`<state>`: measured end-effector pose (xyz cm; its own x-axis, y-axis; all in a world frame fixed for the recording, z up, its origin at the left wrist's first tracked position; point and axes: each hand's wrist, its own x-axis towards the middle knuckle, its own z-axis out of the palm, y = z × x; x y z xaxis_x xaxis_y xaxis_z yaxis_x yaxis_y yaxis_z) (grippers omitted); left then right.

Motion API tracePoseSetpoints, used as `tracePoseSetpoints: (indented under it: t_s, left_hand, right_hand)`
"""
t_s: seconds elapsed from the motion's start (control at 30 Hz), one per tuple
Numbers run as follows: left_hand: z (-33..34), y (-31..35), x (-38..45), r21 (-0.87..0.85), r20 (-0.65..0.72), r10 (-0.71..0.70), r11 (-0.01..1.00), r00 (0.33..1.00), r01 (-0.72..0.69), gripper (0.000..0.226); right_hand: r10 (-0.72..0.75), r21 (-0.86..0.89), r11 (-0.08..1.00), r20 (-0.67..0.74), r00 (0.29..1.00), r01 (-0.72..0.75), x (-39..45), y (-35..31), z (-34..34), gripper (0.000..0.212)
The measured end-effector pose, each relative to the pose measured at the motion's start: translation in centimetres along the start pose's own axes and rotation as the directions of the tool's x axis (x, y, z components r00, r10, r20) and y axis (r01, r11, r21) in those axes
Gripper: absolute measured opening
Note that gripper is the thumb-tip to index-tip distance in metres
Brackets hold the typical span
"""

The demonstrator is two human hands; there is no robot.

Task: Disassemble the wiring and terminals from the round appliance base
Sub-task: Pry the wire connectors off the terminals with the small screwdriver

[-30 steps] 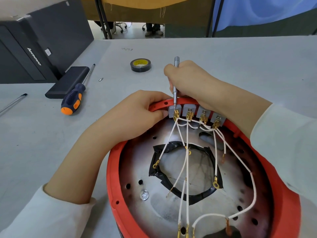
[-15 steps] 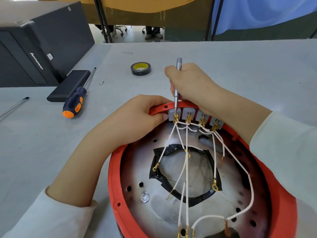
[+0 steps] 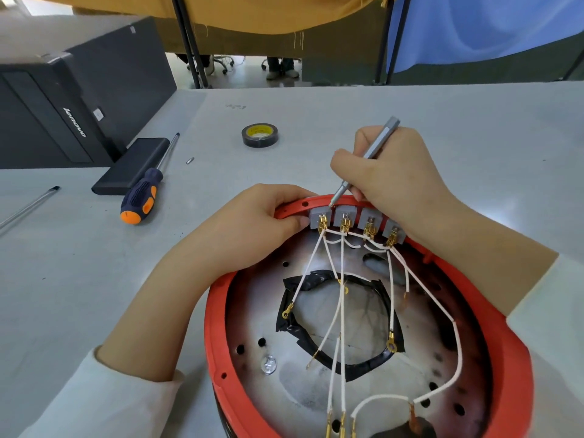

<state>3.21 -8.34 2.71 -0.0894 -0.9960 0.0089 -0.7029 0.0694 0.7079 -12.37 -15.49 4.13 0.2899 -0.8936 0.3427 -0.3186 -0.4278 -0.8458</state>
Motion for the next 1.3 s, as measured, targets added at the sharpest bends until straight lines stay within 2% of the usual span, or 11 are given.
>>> tracePoseSetpoints:
  t_s: [0.27,0.6,0.7,0.73,0.83,0.9,1.03,1.17,1.23,1.3]
  left_hand:
    - [0.0,0.0,0.0,0.005,-0.002,0.005,1.000,1.000,-0.005,0.025]
    - [0.1,0.0,0.1,0.014,-0.010,0.003,1.000,1.000,-0.003,0.024]
    - [0.2,0.0,0.1,0.016,-0.021,0.020,1.000,1.000,-0.020,0.025]
    - [0.1,0.0,0.1,0.012,-0.024,0.022,1.000,0.999,-0.021,0.026]
    - [0.1,0.0,0.1,0.004,-0.013,0.016,1.000,1.000,-0.016,0.028]
    - [0.1,0.0,0.1,0.011,-0.011,0.016,1.000,1.000,-0.016,0.028]
    - [0.0,0.0,0.0,0.003,-0.014,0.011,1.000,1.000,-0.011,0.026]
    - [-0.1,0.1,-0.1,0.000,-0.016,0.016,1.000,1.000,-0.016,0.027]
    - [0.0,0.1,-0.1,0.004,-0.016,0.017,1.000,1.000,-0.017,0.027]
    - [-0.1,0.1,-0.1,0.017,-0.012,0.017,1.000,1.000,-0.017,0.027]
  right_hand:
    - [0.029,-0.021,0.999,0.053,0.998,-0.028,0.3,0.3,0.2,0.028]
    - [0.004,0.020,1.000,0.111,0.994,-0.007,0.3,0.4,0.4,0.035]
    - [-0.074,-0.133,0.986,0.166,0.983,0.097,-0.5,0.2,0.8,0.042]
    - [-0.092,-0.142,0.983,0.155,0.984,0.114,-0.6,0.1,0.8,0.042]
    - [-0.058,0.000,0.998,0.040,0.998,0.058,-0.2,0.1,0.5,0.035]
    - [-0.045,0.028,0.999,-0.003,0.999,0.045,0.0,0.2,0.4,0.031]
    - [-0.107,0.052,0.993,-0.048,0.993,0.109,-0.1,0.1,0.1,0.036]
    - [-0.129,0.207,0.971,0.017,0.991,0.123,-0.5,-0.5,-0.7,0.034]
    - [-0.132,0.186,0.976,0.083,0.988,0.115,-0.7,-0.6,-1.0,0.038]
    - [-0.153,0.131,0.983,0.175,0.973,0.131,-0.9,-1.0,-1.5,0.033]
